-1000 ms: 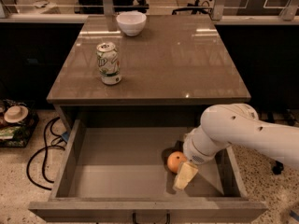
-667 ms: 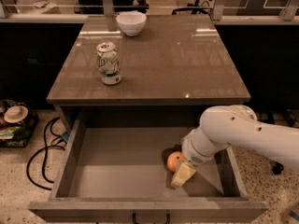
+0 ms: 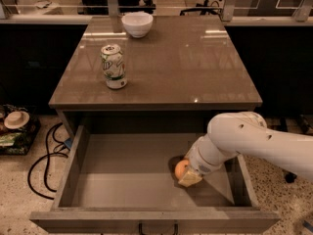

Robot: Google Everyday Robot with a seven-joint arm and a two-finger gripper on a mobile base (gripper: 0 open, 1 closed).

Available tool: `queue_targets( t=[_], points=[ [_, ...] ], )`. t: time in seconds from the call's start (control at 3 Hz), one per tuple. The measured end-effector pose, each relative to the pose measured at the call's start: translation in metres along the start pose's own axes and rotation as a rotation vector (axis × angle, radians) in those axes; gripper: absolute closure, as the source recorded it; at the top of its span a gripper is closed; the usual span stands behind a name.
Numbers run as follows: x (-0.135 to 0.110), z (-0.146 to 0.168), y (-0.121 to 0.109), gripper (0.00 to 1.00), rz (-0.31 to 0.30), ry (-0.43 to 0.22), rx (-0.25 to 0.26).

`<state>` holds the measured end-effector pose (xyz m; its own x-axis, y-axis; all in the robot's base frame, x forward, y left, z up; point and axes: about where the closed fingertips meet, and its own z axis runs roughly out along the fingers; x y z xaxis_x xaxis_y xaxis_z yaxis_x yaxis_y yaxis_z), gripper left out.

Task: Pick orange from top drawer and place on counter

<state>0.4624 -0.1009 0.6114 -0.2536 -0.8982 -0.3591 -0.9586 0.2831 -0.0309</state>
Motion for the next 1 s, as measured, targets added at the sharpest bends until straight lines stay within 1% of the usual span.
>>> queue_targets(
  t=[0.33,0.67,1.0],
  points=[
    [-0.0001,0.0002,0.0006,0.85,-0.001,0.001,-0.001],
    [-0.0001,0.0005,0.0011,1.00,-0.002,0.001,-0.002],
    [-0.0002,0.0005,0.0011,1.00,-0.002,0.001,-0.002]
  ],
)
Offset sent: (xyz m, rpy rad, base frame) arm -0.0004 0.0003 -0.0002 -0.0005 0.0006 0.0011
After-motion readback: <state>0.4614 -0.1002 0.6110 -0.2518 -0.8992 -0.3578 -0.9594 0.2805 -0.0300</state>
